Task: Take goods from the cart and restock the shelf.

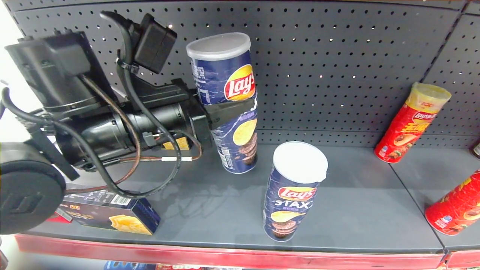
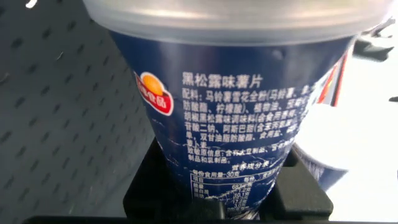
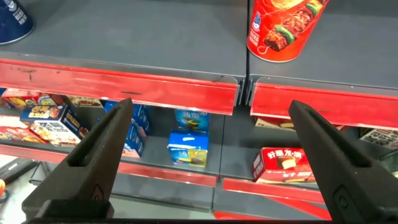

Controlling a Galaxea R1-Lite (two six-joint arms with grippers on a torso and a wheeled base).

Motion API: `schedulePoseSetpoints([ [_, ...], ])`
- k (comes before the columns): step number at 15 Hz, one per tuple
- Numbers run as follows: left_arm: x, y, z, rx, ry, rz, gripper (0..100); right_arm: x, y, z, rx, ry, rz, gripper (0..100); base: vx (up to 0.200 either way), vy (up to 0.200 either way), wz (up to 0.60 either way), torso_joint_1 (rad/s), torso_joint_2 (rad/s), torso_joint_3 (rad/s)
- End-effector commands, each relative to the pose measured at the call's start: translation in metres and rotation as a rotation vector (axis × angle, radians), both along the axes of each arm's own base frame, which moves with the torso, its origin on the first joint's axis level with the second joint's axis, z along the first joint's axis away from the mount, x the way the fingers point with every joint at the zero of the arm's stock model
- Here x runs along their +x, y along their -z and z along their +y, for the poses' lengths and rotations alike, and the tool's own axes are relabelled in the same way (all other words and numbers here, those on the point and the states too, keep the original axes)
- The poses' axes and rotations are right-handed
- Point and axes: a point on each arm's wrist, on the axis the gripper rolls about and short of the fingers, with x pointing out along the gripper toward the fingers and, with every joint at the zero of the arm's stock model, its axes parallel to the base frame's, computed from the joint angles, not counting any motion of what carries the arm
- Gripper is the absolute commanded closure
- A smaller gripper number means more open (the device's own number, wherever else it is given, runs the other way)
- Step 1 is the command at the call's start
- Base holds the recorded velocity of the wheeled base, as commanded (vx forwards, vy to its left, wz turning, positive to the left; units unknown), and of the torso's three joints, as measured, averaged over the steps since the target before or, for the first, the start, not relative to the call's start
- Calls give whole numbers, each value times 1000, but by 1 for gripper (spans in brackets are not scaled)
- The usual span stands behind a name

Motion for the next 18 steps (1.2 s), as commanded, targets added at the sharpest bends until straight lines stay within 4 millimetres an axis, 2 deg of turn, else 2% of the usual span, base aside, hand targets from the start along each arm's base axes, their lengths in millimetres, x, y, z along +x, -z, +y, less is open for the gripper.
schedulePoseSetpoints([
  [1, 19, 24, -12, 20, 31, 45, 100, 0, 0, 0, -1, 0, 4, 0, 0, 0, 0, 0, 0, 0],
  [5, 37, 43, -23, 52, 102, 77, 100, 0, 0, 0, -1, 0, 4, 0, 0, 0, 0, 0, 0, 0],
  [6, 50, 46, -20, 55, 79, 86, 100, 0, 0, 0, -1, 0, 4, 0, 0, 0, 0, 0, 0, 0],
  [10, 85, 36, -24, 67, 44, 111, 100, 0, 0, 0, -1, 0, 4, 0, 0, 0, 0, 0, 0, 0],
  [12, 95, 29, -29, 81, 43, 130, 100, 0, 0, 0, -1, 0, 4, 0, 0, 0, 0, 0, 0, 0],
  [18, 117, 48, -40, 113, 59, 125, 100, 0, 0, 0, -1, 0, 4, 0, 0, 0, 0, 0, 0, 0],
])
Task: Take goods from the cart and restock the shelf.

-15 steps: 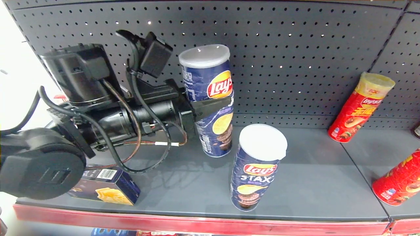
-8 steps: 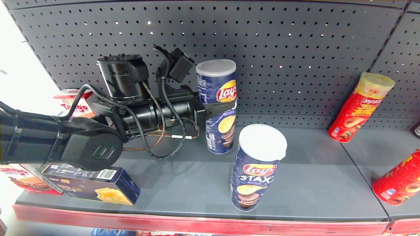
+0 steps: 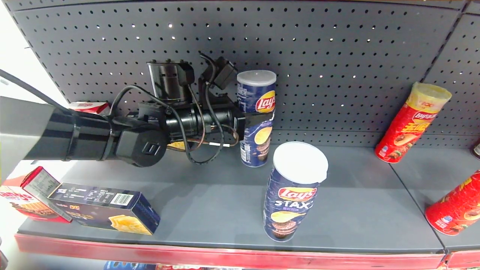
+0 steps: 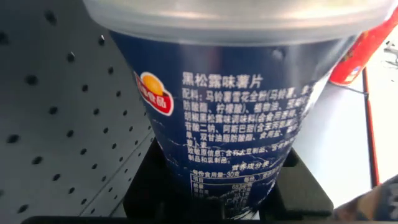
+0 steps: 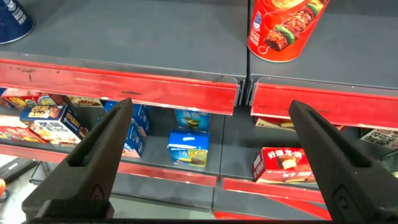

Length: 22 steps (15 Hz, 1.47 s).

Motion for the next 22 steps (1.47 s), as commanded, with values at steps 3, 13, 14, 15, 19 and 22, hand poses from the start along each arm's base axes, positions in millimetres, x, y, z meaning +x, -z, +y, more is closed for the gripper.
schedulePoseSetpoints([
  [3, 17, 12, -9, 4, 3, 6, 100, 0, 0, 0, -1, 0, 3, 0, 0, 0, 0, 0, 0, 0],
  [13, 38, 41, -20, 45, 3, -21, 100, 0, 0, 0, -1, 0, 3, 0, 0, 0, 0, 0, 0, 0],
  [14, 39, 45, -20, 49, 3, -13, 100, 0, 0, 0, -1, 0, 3, 0, 0, 0, 0, 0, 0, 0],
  [15, 39, 46, -21, 50, 3, -13, 100, 0, 0, 0, -1, 0, 3, 0, 0, 0, 0, 0, 0, 0],
  [19, 38, 44, -20, 40, -5, -23, 0, 0, 0, 0, -1, 0, 3, 0, 0, 0, 0, 0, 0, 0],
  [22, 20, 22, -10, 35, -12, -32, 0, 0, 0, 0, -1, 0, 3, 0, 0, 0, 0, 0, 0, 0],
])
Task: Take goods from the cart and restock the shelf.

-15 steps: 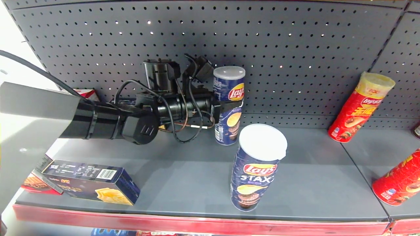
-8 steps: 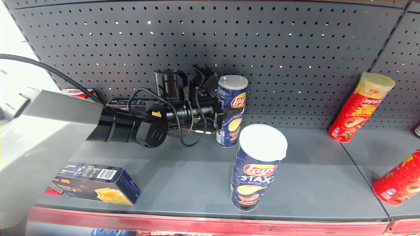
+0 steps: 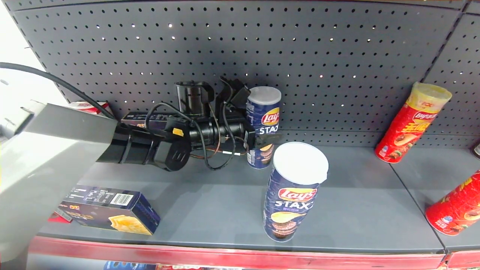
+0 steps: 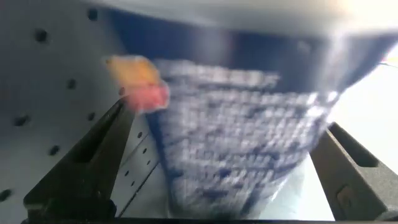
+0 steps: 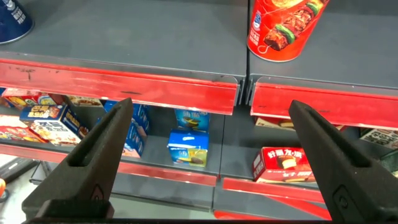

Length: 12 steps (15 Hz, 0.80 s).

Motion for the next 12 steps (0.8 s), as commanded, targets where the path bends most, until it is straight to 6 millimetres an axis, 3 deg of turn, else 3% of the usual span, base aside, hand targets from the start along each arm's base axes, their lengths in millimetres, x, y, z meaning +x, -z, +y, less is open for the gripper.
schedulePoseSetpoints([
  [1, -18, -20, 10, -3, -11, -10, 0, 0, 0, 0, 0, 0, 2, 0, 0, 0, 0, 0, 0, 0],
  [4, -43, -28, 24, 53, -82, 30, 0, 0, 0, 0, 0, 0, 2, 0, 0, 0, 0, 0, 0, 0],
  [6, -52, -20, 31, 142, -157, 27, 0, 0, 0, 0, 0, 0, 2, 0, 0, 0, 0, 0, 0, 0],
  [12, -51, -16, 35, 221, -347, 19, 0, 0, 0, 0, 0, 0, 2, 0, 0, 0, 0, 0, 0, 0],
])
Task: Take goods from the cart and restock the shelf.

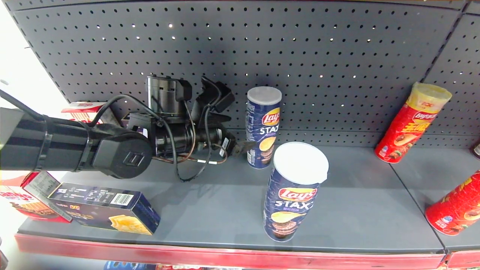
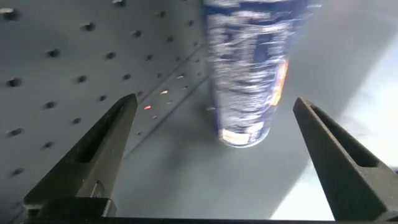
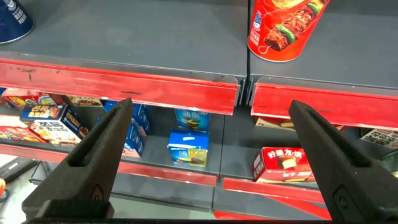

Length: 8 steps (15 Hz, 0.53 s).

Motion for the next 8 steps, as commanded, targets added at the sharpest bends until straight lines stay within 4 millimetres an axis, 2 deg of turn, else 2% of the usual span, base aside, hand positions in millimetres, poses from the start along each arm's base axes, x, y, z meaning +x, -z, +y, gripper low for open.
schedulePoseSetpoints([
  [1, 0, 0, 0, 12, -13, -8, 0, 0, 0, 0, 0, 0, 2, 0, 0, 0, 0, 0, 0, 0],
  [8, 9, 5, 1, 42, -103, -18, 0, 0, 0, 0, 0, 0, 2, 0, 0, 0, 0, 0, 0, 0],
])
